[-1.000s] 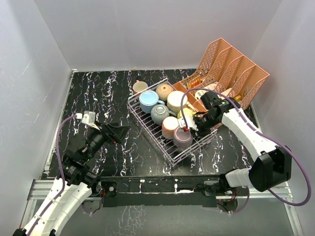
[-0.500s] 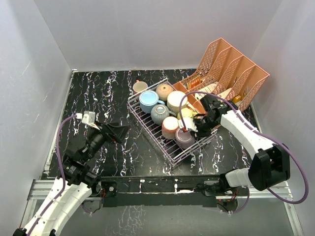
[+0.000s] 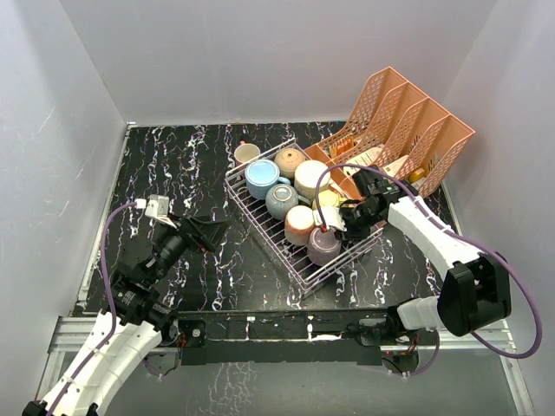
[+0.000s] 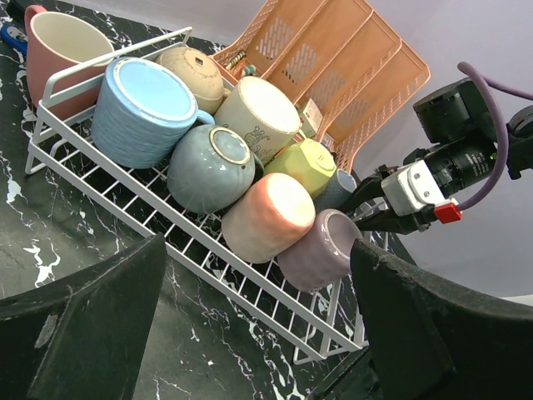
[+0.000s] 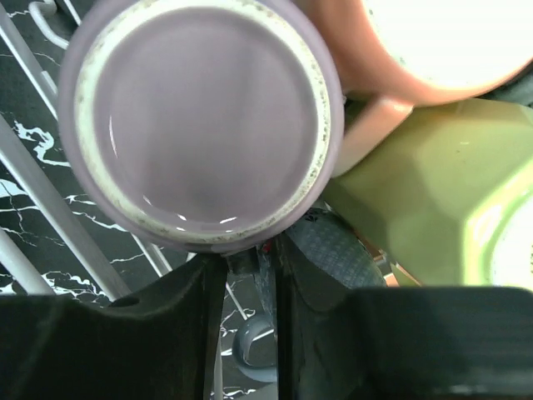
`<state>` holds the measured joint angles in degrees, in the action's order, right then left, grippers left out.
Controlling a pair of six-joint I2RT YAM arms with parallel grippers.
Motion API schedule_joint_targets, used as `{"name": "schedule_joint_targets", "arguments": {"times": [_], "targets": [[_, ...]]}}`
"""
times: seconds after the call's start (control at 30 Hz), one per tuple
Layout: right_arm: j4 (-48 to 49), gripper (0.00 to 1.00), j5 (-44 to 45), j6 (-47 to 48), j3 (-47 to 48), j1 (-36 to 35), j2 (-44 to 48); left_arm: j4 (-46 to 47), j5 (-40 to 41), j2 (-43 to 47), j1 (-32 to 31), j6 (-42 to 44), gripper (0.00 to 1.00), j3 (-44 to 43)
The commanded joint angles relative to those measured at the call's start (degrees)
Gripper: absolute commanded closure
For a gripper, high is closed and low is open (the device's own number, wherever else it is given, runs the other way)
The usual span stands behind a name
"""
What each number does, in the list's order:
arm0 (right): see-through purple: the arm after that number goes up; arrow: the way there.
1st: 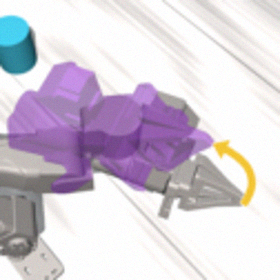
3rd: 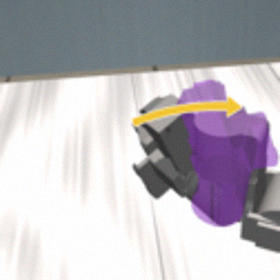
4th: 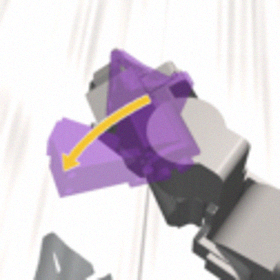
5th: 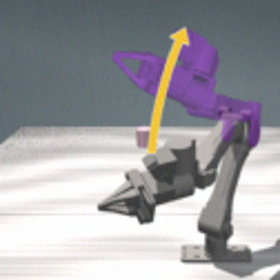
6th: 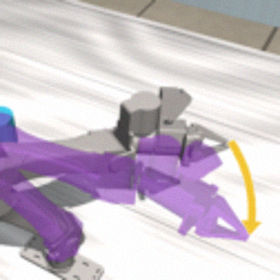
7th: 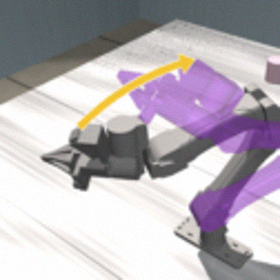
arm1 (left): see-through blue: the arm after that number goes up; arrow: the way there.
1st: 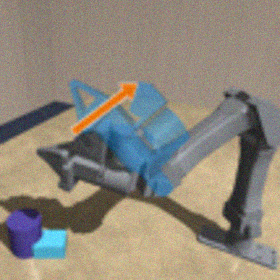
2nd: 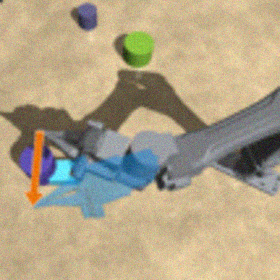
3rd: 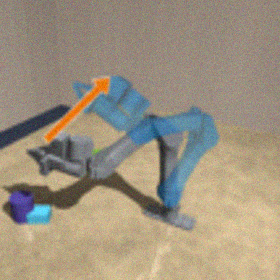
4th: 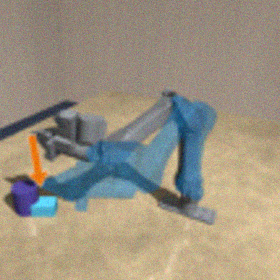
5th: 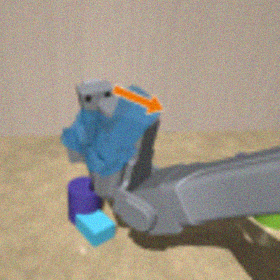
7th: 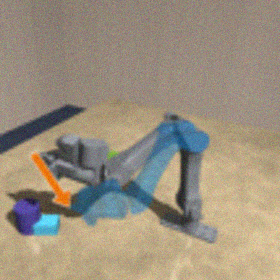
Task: Load the cups into the dish rack
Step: Turn the cup upside down in the dish rack.
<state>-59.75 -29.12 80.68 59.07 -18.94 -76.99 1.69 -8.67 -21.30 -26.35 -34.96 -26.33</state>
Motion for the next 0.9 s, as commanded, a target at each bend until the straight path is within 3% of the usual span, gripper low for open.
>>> {"name": "schedule_joint_targets", "arguments": {"times": [0.0,0.2,0.37,0.6,0.73,0.87], "targets": [[-3.3,0.67,1.4,-0.2,-1.2,0.6,0.0,1.5,-0.7,0.5,0.2,-0.2,0.10,0.5],[-8.1,0.57,-0.9,2.8,2.8,0.7,0.2,1.2,-0.7,0.5,0.2,-0.2,0.10,0.2],[-13.4,0.50,-8.2,4.3,9.2,0.7,3.1,1.1,-0.6,0.5,0.2,-0.2,0.10,0.1],[-12.5,0.42,-17.6,0.5,10.9,-0.4,7.7,3.1,-1.3,-0.8,0.2,-1.5,0.10,0.3],[-7.6,0.45,-20.7,-9.5,11.7,-5.2,7.0,4.8,-1.7,-2.2,0.2,-2.4,0.10,0.2],[-1.2,0.63,-19.9,-20.1,11.2,-9.7,5.4,5.7,-2.0,-3.6,0.2,-3.7,0.11,-0.2]]}}
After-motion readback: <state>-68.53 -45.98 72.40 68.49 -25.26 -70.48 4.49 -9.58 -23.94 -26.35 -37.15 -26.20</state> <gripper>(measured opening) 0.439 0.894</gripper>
